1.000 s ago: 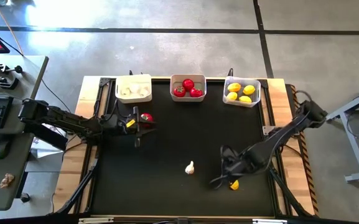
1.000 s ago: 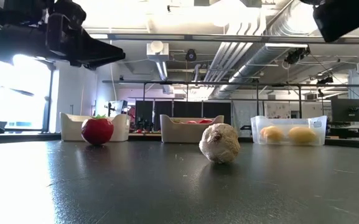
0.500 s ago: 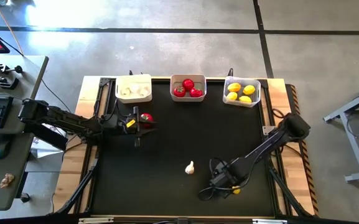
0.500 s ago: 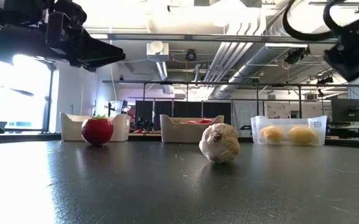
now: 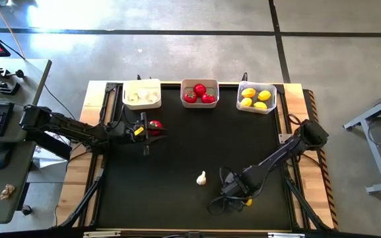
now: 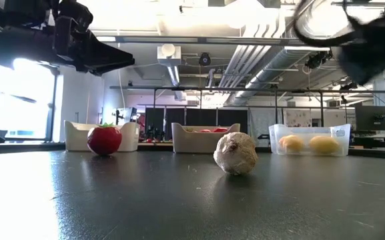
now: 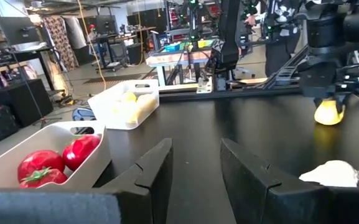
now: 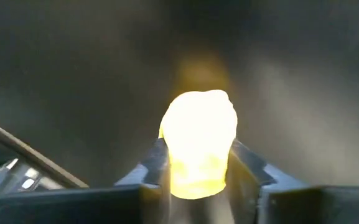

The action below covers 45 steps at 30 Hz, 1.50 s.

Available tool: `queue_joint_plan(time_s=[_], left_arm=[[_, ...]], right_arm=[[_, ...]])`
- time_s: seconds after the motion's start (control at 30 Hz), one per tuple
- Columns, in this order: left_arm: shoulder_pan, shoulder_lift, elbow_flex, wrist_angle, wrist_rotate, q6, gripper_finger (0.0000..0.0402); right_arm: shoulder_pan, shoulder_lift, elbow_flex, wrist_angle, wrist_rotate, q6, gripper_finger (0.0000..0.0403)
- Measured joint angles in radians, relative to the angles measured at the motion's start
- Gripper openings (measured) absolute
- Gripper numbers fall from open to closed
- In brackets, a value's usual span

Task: Sort produce into baskets
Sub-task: Put the lemon into the transparent bin

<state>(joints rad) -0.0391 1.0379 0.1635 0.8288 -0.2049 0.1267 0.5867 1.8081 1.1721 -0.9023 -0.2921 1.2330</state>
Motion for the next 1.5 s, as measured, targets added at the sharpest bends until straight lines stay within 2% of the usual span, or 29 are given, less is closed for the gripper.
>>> queue_joint_plan(time_s=[0.07, 0.23, 0.4, 0.53, 0.87, 1.07, 1.17, 1.33, 1.5], left_arm=[[0.0, 0.0, 0.0, 0.0, 0.0, 0.001, 0.0117], [0.0, 0.0, 0.0, 0.0, 0.0, 0.015, 0.0117], [0.002, 0.0, 0.001, 0.0, 0.0, 0.061, 0.0117], [0.017, 0.0, 0.001, 0.0, 0.0, 0.087, 0.0117], [0.086, 0.0, 0.001, -0.048, -0.016, 0.094, 0.0117], [0.126, 0.0, 0.001, -0.118, -0.018, 0.078, 0.0117], [0.133, 0.0, 0.001, -0.141, -0.018, 0.04, 0.0117], [0.131, 0.0, 0.001, -0.164, -0.018, -0.014, 0.0117], [0.13, 0.0, 0.001, -0.166, -0.015, -0.028, 0.0117]], right_arm=[[-0.038, -0.01, 0.0, -0.003, 0.04, -0.079, 0.0074], [-0.179, -0.067, 0.0, -0.094, 0.21, -0.276, 0.0073], [-0.373, -0.139, 0.0, -0.229, 0.422, -0.459, 0.0094], [-0.547, -0.186, 0.0, -0.269, 0.579, -0.591, 0.0096], [-0.982, -0.318, 0.0, -0.234, 0.773, -0.894, 0.0092], [-1.221, -0.323, -0.032, -0.079, 0.826, -1.164, 0.0092], [-1.335, -0.317, -0.054, 0.024, 0.757, -1.2, 0.0092], [-1.457, -0.296, -0.099, 0.052, 0.697, -1.11, 0.0092], [-1.497, -0.287, -0.163, 0.088, 0.596, -0.938, 0.0093]])
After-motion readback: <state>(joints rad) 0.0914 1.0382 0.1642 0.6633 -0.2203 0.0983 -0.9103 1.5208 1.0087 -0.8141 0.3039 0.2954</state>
